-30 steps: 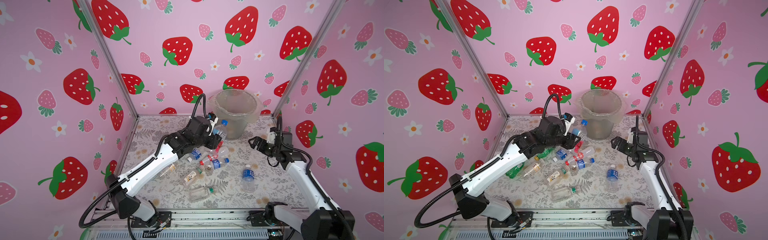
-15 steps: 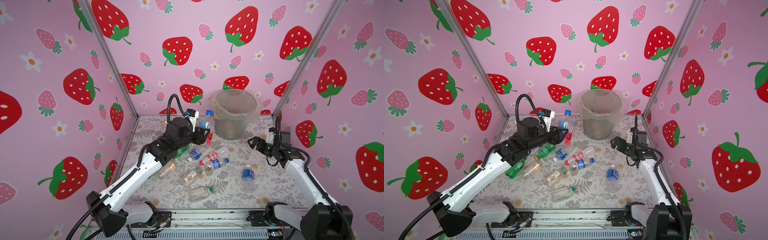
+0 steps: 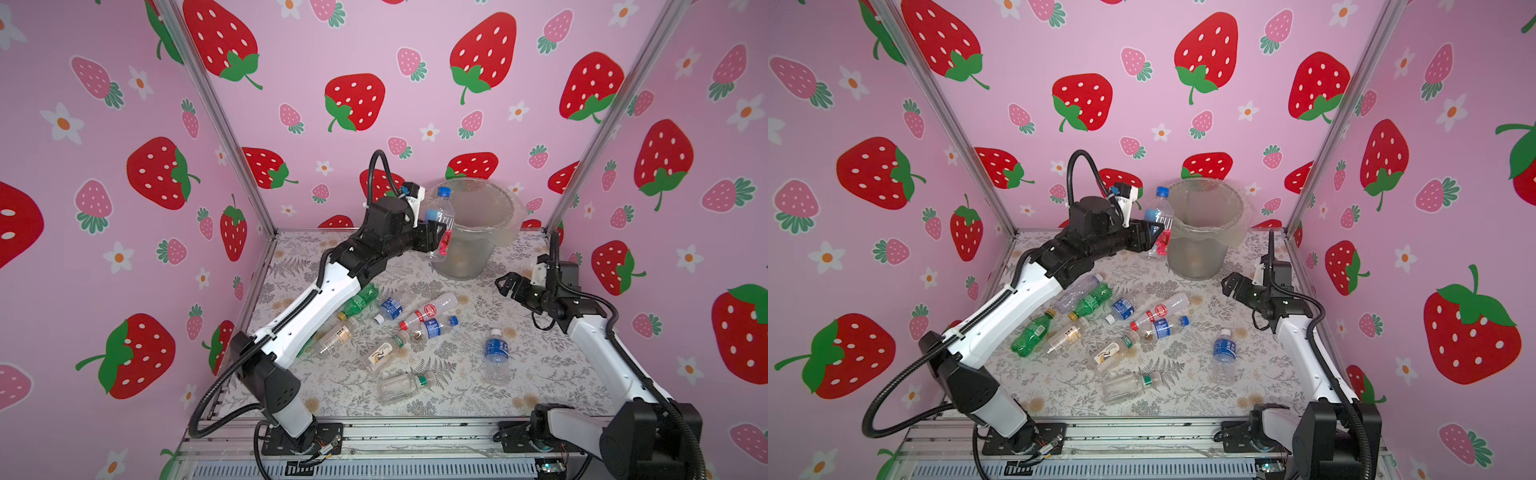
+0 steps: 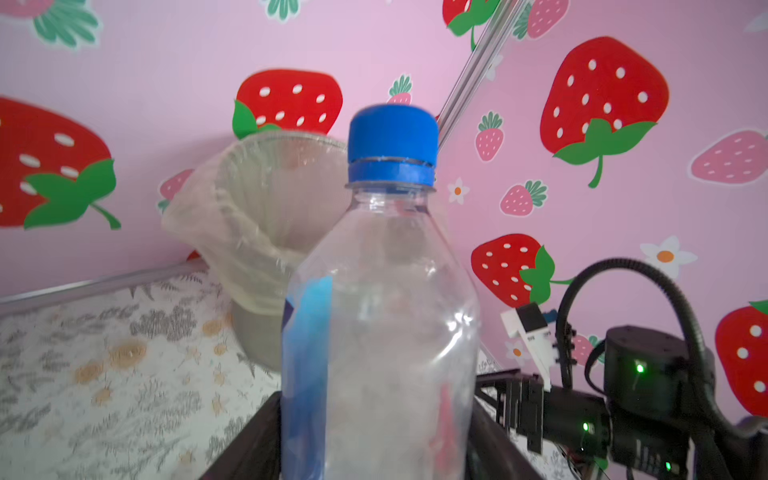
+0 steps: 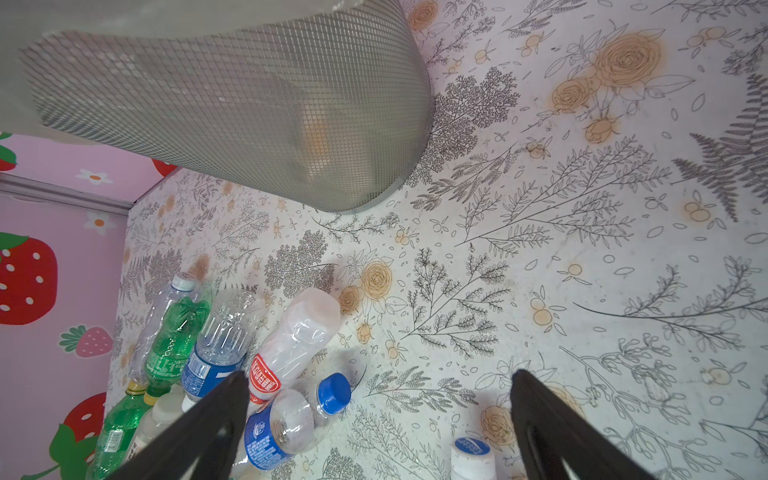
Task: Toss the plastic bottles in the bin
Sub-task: 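Lift the blue-capped clear bottle and carry it over the bin with the left gripper, then open the left gripper over the bin to drop the bottle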
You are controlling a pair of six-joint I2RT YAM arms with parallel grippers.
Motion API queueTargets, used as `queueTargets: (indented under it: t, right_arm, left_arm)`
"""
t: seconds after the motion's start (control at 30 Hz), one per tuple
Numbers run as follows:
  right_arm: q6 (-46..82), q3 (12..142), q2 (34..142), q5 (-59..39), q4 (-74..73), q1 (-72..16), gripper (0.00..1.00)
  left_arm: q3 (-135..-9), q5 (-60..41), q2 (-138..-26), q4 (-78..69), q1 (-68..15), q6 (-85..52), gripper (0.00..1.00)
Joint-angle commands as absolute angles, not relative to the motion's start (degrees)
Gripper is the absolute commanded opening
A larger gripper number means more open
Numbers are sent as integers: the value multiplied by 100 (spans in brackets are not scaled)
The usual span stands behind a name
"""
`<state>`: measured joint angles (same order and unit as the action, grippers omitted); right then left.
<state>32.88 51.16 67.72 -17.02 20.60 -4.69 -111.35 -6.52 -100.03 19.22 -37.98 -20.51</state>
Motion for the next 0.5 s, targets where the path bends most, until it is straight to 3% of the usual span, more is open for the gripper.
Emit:
queueTargets:
  t: [0.0, 0.13, 0.17, 0.2, 0.47]
  right_arm:
    - [3195, 5299, 6788, -1581, 2023, -417, 99]
    - [3186, 5329, 6804, -1612, 2092, -407, 99]
    - [3188, 5318, 6794, -1634, 2092, -404, 99]
    - [3183, 5317, 6762, -1661, 2107, -403, 99]
    - [3094, 5427, 6432, -1522, 2297, -394, 99]
  left_arm:
    - [-12962, -711, -11064, 2252, -3729, -1902, 72]
    - [-15915, -731, -13104, 2707, -3598, -2108, 86]
    - [-16232, -722, -13399, 2563, -3544, -2238, 94]
    - [-16303, -736, -13573, 2244, -3477, -2436, 99]
    - [-15238, -747, -12760, 1039, -3405, -2464, 99]
